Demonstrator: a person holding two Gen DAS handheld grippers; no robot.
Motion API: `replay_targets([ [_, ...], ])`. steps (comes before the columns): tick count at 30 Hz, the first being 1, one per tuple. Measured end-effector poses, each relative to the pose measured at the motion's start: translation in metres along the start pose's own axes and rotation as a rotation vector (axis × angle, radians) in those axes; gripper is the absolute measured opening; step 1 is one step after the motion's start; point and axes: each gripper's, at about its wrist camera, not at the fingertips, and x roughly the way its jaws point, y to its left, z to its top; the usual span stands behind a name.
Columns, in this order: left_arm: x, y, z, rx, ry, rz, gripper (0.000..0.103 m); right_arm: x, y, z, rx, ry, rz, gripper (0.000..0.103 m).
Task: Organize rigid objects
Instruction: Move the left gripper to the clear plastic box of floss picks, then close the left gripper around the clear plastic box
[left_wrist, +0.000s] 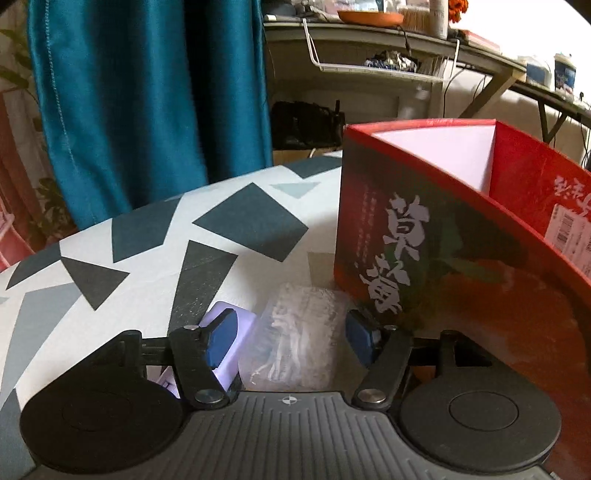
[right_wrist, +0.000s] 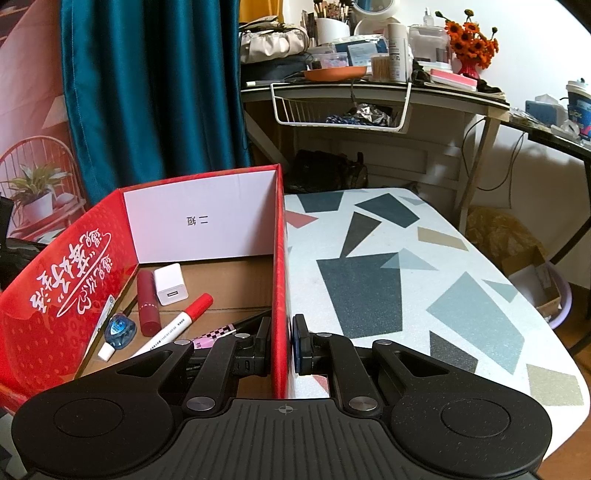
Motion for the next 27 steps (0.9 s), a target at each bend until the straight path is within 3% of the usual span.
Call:
replay_targets([
  [13, 0.013, -0.003, 0.003, 0.03, -0.004, -0.029, 0.066, 0.0, 0.0, 0.0, 0.0, 0.0, 0.0, 0.01],
  [23, 0.014, 0.004, -0.002, -0.054, 0.032, -0.122, 0.063, 0.001, 0.001, 0.0, -0.002, 0.005, -0.003, 0.01],
  [27, 0.014, -0.002, -0.011, -0.007, 0.047, -0.128, 0.064, 0.001, 0.0, 0.0, -0.001, 0.004, -0.003, 0.01],
])
